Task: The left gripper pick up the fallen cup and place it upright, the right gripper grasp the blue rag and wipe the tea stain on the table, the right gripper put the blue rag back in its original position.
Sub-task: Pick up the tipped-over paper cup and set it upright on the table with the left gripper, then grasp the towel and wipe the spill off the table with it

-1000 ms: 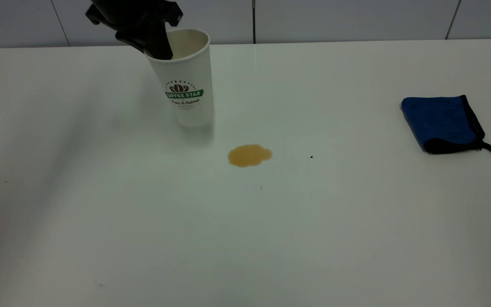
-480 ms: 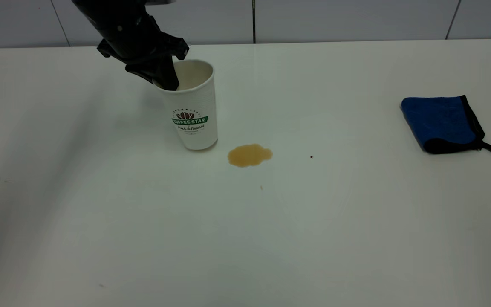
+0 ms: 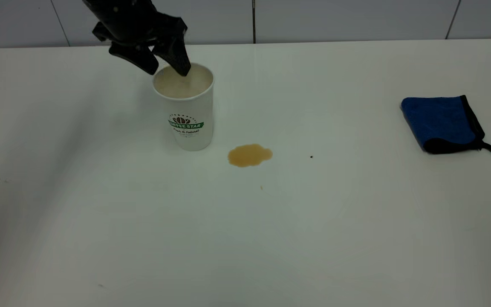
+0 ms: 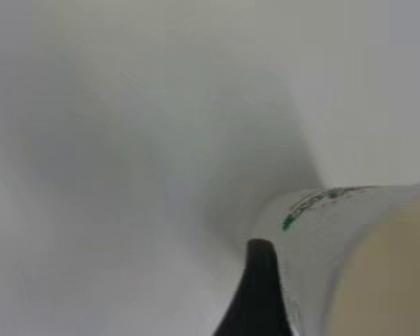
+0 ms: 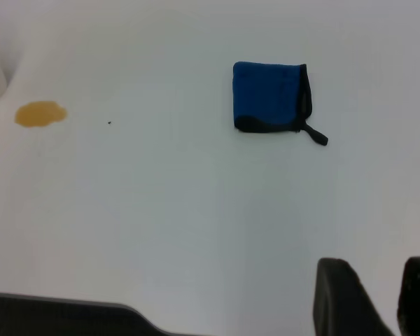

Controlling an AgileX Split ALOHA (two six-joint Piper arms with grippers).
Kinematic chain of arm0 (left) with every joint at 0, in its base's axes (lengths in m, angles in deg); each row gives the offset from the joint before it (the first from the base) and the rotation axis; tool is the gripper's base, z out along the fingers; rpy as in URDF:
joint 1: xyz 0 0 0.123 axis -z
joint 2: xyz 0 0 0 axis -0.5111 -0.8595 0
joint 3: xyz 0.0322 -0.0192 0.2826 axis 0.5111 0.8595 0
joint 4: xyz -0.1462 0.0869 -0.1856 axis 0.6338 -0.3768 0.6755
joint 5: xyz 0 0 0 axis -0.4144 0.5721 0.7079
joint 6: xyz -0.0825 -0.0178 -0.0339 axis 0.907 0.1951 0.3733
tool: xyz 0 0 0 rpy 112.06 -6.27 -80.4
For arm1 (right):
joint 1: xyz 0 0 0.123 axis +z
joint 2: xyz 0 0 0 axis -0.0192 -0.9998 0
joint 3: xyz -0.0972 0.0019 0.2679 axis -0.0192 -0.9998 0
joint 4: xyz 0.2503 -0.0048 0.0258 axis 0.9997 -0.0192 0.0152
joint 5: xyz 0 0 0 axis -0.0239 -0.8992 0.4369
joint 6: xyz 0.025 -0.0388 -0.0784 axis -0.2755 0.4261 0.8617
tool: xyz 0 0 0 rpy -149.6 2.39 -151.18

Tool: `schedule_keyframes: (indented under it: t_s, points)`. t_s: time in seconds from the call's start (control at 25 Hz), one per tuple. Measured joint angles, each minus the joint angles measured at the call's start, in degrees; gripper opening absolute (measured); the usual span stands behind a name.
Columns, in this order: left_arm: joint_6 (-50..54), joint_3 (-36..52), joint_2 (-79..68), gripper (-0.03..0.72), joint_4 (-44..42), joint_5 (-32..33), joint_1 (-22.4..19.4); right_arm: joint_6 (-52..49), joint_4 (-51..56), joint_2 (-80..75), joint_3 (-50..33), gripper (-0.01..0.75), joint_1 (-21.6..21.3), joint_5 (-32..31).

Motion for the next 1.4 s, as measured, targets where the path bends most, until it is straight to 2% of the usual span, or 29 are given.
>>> schedule_keyframes:
  t_s: [0.12,0.28,0.44,0.68,0.72,0.88,1.0,1.16,1.4]
  points:
    - [1.44,0.0,6.08,0.714,-0.04,3.1,0.0,0.0,0.0,0.0,0.0,0.238,0.0,0.0]
    - [1.68,0.0,14.75,0.689,-0.04,7.96,0.0,0.0,0.0,0.0,0.0,0.238,0.0,0.0]
    - [1.81,0.0,23.44,0.632,-0.95,14.27,0.0,0.0,0.0,0.0,0.0,0.238,0.0,0.0]
    - [1.81,0.0,34.46,0.517,-5.2,31.53,0.0,0.0,0.0,0.0,0.0,0.238,0.0,0.0]
    - [1.81,0.07,35.79,0.499,-5.91,32.87,0.0,0.0,0.0,0.0,0.0,0.238,0.0,0.0]
    - [5.64,0.13,41.02,0.445,-6.94,32.87,0.0,0.0,0.0,0.0,0.0,0.238,0.0,0.0]
    - [8.43,1.76,45.11,0.414,-11.06,32.87,0.0,0.0,0.0,0.0,0.0,0.238,0.0,0.0]
    - [14.14,10.27,53.84,0.384,-18.54,32.87,0.0,0.0,0.0,0.0,0.0,0.238,0.0,0.0]
    - [16.43,25.4,69.7,0.371,-22.77,32.87,0.0,0.0,0.0,0.0,0.0,0.238,0.0,0.0]
